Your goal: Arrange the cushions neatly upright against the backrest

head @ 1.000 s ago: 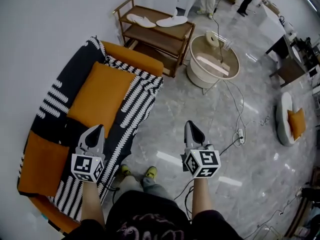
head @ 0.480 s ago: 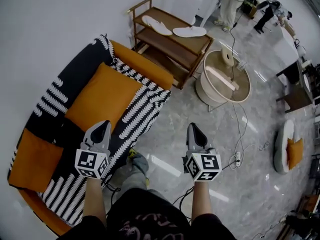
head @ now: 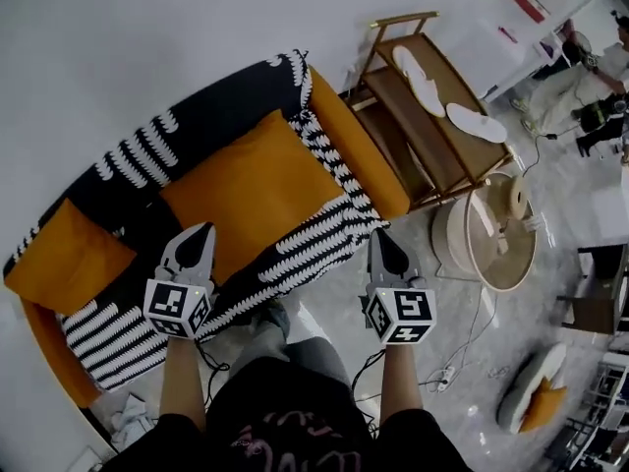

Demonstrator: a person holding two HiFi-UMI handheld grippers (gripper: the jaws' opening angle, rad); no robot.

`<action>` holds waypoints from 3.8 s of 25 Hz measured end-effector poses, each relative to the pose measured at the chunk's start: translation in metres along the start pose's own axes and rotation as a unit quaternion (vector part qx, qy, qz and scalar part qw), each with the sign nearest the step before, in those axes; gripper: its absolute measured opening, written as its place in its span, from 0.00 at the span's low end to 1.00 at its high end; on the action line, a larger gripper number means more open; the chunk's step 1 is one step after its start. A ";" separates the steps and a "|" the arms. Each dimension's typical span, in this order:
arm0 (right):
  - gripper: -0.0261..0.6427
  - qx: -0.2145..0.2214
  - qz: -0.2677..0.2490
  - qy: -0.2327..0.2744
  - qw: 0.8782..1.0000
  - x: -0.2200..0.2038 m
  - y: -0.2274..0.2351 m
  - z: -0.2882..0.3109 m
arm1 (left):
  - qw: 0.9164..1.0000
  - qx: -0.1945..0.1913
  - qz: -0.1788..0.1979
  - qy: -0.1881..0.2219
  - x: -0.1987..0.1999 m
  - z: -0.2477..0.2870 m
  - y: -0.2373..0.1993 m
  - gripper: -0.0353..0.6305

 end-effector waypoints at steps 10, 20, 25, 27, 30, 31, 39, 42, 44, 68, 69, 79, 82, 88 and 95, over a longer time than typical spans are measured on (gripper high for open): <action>0.09 0.141 -0.078 -0.086 0.983 0.015 0.007 0.180 | 0.988 0.141 -0.055 -0.035 -0.024 0.030 -0.069 0.05; 0.10 0.263 -0.102 -0.150 0.948 -0.003 0.047 0.315 | 0.950 0.284 -0.115 -0.062 -0.063 0.073 -0.073 0.06; 0.15 0.283 -0.128 -0.190 0.932 -0.030 0.063 0.369 | 0.936 0.301 -0.148 -0.107 -0.104 0.098 -0.084 0.19; 0.23 0.293 -0.119 -0.221 0.923 -0.049 0.068 0.390 | 0.931 0.302 -0.162 -0.126 -0.125 0.109 -0.091 0.24; 0.31 0.299 -0.117 -0.261 0.910 -0.078 0.071 0.417 | 0.921 0.304 -0.208 -0.129 -0.159 0.123 -0.107 0.32; 0.34 0.297 -0.118 -0.268 0.909 -0.087 0.072 0.424 | 0.916 0.308 -0.221 -0.130 -0.171 0.127 -0.112 0.36; 0.45 0.272 -0.099 -0.311 0.905 -0.151 0.087 0.473 | 0.898 0.315 -0.236 -0.199 -0.259 0.153 -0.146 0.57; 0.53 0.267 -0.059 -0.332 0.903 -0.167 0.095 0.486 | 0.894 0.305 -0.246 -0.218 -0.280 0.163 -0.158 0.62; 0.59 0.265 -0.049 -0.343 0.900 -0.174 0.096 0.494 | 0.889 0.302 -0.252 -0.236 -0.292 0.169 -0.166 0.62; 0.26 0.251 -0.132 -0.345 0.895 -0.199 0.074 0.509 | 0.894 0.235 -0.208 -0.320 -0.301 0.204 -0.170 0.19; 0.24 0.248 -0.141 -0.337 0.897 -0.198 0.072 0.506 | 0.898 0.235 -0.194 -0.317 -0.298 0.203 -0.167 0.16; 0.11 0.237 -0.185 -0.250 0.921 -0.177 0.067 0.467 | 0.926 0.256 -0.097 -0.260 -0.259 0.183 -0.142 0.08; 0.11 0.236 -0.184 -0.211 0.930 -0.160 0.065 0.454 | 0.932 0.275 -0.069 -0.226 -0.237 0.173 -0.139 0.08; 0.11 0.231 -0.182 -0.143 0.945 -0.114 0.063 0.446 | 0.941 0.297 -0.016 -0.161 -0.186 0.165 -0.141 0.09; 0.11 0.227 -0.183 -0.075 0.953 -0.056 0.058 0.460 | 0.942 0.318 0.018 -0.101 -0.131 0.172 -0.161 0.09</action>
Point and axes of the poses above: the fingertips, and each gripper's own axes: z forward along the fingers, y to its right, x out of its top, the point moved 9 cm from there along -z, backward along the fingers, and after that the axes turned 8 degrees about x, right-handed, at the moved point
